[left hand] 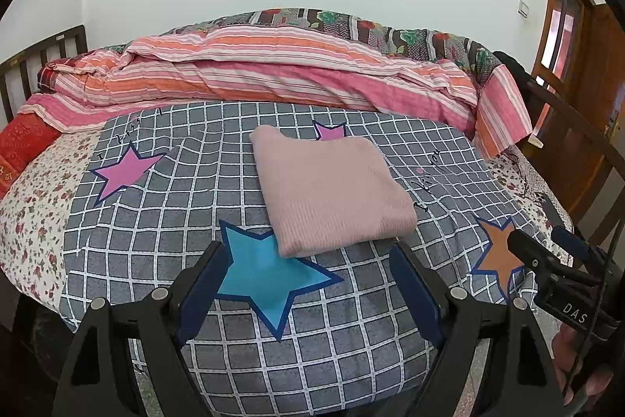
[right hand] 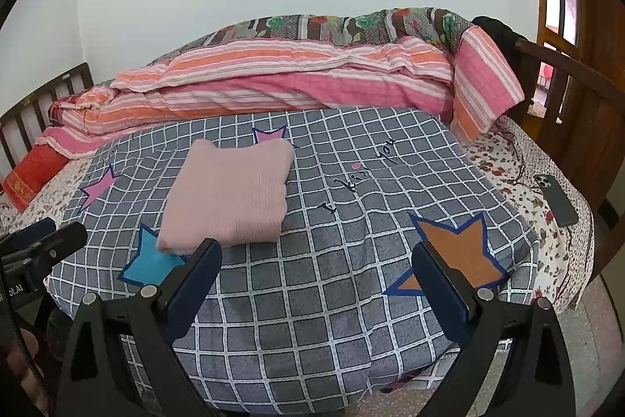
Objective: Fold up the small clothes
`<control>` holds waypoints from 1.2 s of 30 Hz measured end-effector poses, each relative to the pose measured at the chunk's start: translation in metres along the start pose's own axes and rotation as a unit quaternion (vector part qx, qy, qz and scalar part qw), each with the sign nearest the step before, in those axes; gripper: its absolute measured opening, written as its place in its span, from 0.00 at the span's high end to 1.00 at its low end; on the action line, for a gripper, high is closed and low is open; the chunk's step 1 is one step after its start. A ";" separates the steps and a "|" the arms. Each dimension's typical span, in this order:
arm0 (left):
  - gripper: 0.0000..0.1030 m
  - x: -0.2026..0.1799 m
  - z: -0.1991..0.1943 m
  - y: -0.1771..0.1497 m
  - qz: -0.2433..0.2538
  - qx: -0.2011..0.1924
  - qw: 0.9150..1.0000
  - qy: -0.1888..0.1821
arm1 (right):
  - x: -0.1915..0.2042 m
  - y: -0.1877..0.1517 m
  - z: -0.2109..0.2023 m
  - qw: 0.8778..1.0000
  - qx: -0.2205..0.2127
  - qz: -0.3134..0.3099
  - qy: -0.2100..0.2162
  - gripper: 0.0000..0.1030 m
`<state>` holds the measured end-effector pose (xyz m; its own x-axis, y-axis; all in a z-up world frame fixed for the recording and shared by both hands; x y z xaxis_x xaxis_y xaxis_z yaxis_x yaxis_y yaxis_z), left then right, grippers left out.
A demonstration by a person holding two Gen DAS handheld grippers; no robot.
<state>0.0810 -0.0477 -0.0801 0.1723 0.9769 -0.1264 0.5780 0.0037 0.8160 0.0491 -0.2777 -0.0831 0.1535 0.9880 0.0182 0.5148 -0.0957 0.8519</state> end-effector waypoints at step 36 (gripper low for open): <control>0.19 0.001 -0.002 0.000 -0.001 0.001 1.000 -0.002 | 0.006 0.003 -0.005 1.000 -0.003 -0.001 0.004 0.06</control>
<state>0.0798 -0.0459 -0.0794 0.1743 0.9760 -0.1305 0.5793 0.0055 0.8151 0.0470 -0.2713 -0.0781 0.1461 0.9891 0.0200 0.5097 -0.0926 0.8554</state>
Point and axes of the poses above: each gripper's, at about its wrist camera, not at the fingertips, and z roughly the way its jaws point, x to its left, y to its top, the point moved 10 cm from there along z, roughly the way its jaws point, and after that the axes turned 6 degrees about -x, right-handed, at the moved point
